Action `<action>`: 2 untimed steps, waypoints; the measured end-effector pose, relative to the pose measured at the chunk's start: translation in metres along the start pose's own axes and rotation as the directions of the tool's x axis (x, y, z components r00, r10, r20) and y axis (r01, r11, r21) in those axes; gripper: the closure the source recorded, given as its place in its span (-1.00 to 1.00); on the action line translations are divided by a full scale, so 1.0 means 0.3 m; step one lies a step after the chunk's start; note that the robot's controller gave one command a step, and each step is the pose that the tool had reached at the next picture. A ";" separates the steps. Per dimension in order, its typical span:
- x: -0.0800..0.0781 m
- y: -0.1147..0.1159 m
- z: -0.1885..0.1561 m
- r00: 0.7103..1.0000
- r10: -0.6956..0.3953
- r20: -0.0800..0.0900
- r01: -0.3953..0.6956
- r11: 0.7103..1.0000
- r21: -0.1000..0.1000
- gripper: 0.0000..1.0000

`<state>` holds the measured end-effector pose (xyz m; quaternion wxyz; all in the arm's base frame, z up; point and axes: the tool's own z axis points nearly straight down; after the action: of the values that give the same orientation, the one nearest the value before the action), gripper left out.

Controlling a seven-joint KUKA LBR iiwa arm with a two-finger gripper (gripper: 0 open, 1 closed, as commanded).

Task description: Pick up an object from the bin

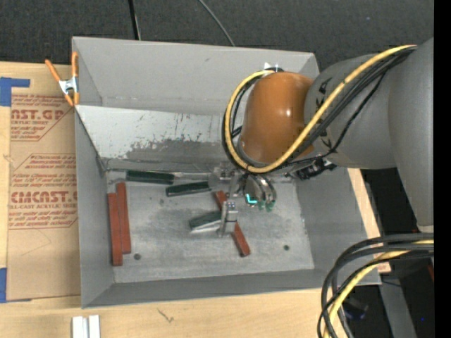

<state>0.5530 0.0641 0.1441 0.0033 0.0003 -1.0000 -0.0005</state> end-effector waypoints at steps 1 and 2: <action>-0.007 -0.001 -0.013 1.000 0.000 0.007 0.000 1.000 0.000 -1.00; 0.111 -0.168 0.238 1.000 -0.009 0.020 0.009 1.000 0.000 1.00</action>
Offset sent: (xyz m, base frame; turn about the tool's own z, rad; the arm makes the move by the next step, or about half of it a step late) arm -0.0374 -0.0506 -0.0741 -0.0103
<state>0.5194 0.0137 0.0730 -0.0069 0.0046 -1.0000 -0.0004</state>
